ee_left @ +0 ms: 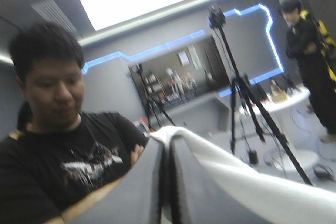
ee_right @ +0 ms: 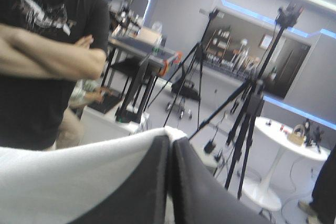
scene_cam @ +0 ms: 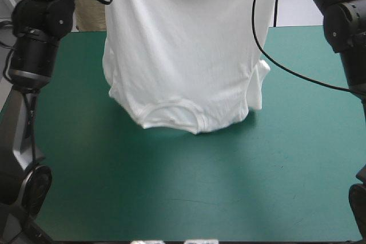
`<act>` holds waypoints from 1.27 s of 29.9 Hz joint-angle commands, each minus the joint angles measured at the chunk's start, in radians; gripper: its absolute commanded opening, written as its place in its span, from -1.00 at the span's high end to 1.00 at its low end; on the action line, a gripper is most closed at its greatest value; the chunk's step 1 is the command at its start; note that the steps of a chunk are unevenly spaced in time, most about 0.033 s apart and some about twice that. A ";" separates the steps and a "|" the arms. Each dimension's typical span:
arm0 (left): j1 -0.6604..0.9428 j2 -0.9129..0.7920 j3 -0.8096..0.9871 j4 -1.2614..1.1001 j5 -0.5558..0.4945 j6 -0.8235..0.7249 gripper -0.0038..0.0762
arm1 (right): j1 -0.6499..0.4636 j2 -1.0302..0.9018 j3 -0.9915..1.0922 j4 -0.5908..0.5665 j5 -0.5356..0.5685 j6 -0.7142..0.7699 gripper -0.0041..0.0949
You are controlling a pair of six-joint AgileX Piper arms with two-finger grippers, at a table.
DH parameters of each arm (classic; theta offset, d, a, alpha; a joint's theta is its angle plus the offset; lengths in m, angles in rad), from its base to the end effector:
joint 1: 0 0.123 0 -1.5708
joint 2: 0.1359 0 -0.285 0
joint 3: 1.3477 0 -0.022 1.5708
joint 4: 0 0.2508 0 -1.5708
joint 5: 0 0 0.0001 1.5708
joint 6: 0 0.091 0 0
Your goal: Fold the cloth
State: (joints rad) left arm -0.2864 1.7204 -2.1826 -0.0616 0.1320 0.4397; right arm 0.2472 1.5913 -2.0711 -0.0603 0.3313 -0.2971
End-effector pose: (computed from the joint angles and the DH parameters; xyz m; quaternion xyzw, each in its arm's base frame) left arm 0.3508 -0.1041 0.5830 0.1812 0.5142 0.0364 0.8375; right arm 0.3229 0.0797 0.5790 -0.1759 0.5933 -0.0480 0.7840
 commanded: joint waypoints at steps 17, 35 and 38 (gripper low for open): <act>0.023 0.146 0.000 0.084 0.403 -0.183 0.93 | -0.030 0.189 0.005 0.024 0.123 0.102 0.95; 0.071 0.213 0.175 0.073 1.069 -0.314 0.93 | -0.106 0.212 0.338 0.231 0.646 0.090 0.95; 0.069 0.177 0.333 0.017 1.024 -0.303 0.93 | -0.106 0.182 0.424 0.231 0.636 0.081 0.95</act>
State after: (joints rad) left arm -0.2164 1.9913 -1.9490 0.0135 1.2081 0.1247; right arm 0.1474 1.8671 -1.6919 0.1618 1.0062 -0.1982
